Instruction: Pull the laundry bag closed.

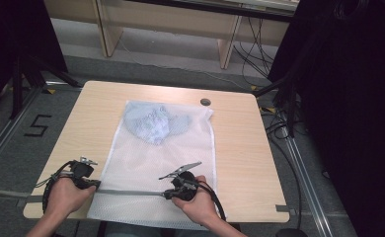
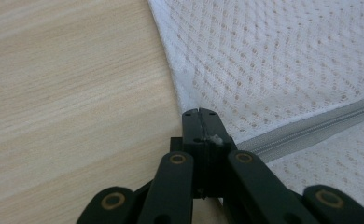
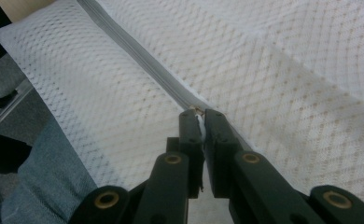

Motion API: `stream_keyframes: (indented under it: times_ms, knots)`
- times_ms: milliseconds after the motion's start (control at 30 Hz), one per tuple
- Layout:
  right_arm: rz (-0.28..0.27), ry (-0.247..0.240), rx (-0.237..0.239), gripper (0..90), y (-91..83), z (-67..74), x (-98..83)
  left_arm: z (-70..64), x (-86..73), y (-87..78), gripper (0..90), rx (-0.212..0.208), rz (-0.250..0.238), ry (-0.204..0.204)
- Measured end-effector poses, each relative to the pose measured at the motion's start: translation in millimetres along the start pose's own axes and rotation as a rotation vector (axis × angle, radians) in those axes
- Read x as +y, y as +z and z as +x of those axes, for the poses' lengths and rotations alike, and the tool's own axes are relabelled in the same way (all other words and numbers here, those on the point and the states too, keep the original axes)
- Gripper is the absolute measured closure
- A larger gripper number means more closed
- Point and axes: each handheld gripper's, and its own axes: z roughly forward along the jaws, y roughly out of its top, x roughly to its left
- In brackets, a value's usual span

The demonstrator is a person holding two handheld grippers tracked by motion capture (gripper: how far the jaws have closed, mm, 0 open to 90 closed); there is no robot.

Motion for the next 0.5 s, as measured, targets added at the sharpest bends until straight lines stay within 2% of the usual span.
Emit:
stream_keyframes:
  times_ms: [33, 67, 133, 167, 200, 233, 267, 300, 333, 367, 433, 467, 500]
  knots:
    - [-0.015, -0.031, -0.001, 87.2, 0.9, -2.1, -0.2, -0.3, -0.2, 0.1, 90.0, 0.005, -0.005, 0.001]
    - [-0.022, -0.043, 0.002, 87.1, 1.0, -3.4, -0.5, 0.3, 0.5, -1.0, 90.0, 0.004, 0.012, 0.006]
    - [0.004, 0.001, -0.012, 87.1, -1.3, -2.5, -1.7, 0.7, 0.3, -0.7, 90.0, 0.000, 0.012, 0.010]
    - [-0.019, -0.034, 0.001, 87.2, -0.3, -5.0, -1.9, 0.5, 0.3, -0.6, 90.0, 0.000, 0.010, 0.008]
    - [-0.019, -0.028, -0.003, 87.1, -0.8, -5.2, -2.4, -0.8, 0.0, -1.0, 90.0, 0.015, 0.005, -0.007]
    - [-0.017, -0.029, -0.002, 87.1, -1.2, -5.8, -2.8, -0.9, -0.5, 0.2, 90.0, 0.015, -0.013, -0.001]
    - [-0.012, -0.020, -0.002, 87.1, -1.5, -5.7, -3.2, 0.1, 0.0, -1.0, 90.0, 0.015, 0.007, 0.010]
    - [0.001, -0.004, -0.007, 87.1, -2.3, -4.9, -3.6, -0.7, 0.3, -1.1, 90.0, 0.014, 0.007, -0.005]
    - [-0.005, -0.014, -0.007, 87.1, -2.2, -5.7, -3.9, 0.7, 0.4, -1.4, 90.0, 0.009, 0.016, 0.016]
    - [-0.005, -0.008, 0.000, 87.2, -2.0, -4.8, -4.3, 0.8, 0.3, -0.9, 90.0, 0.002, 0.014, 0.013]
    - [-0.015, -0.034, 0.000, 87.1, -2.0, -6.9, -4.4, 0.1, 0.3, -0.4, 90.0, 0.001, 0.006, 0.002]
    - [-0.010, -0.026, -0.004, 87.2, -2.7, -6.5, -4.6, 1.0, 0.3, -1.0, 90.0, 0.001, 0.015, 0.014]
    - [-0.010, -0.021, -0.006, 87.1, -3.0, -6.8, -4.8, -0.2, 0.3, -1.0, 90.0, 0.012, 0.007, 0.001]
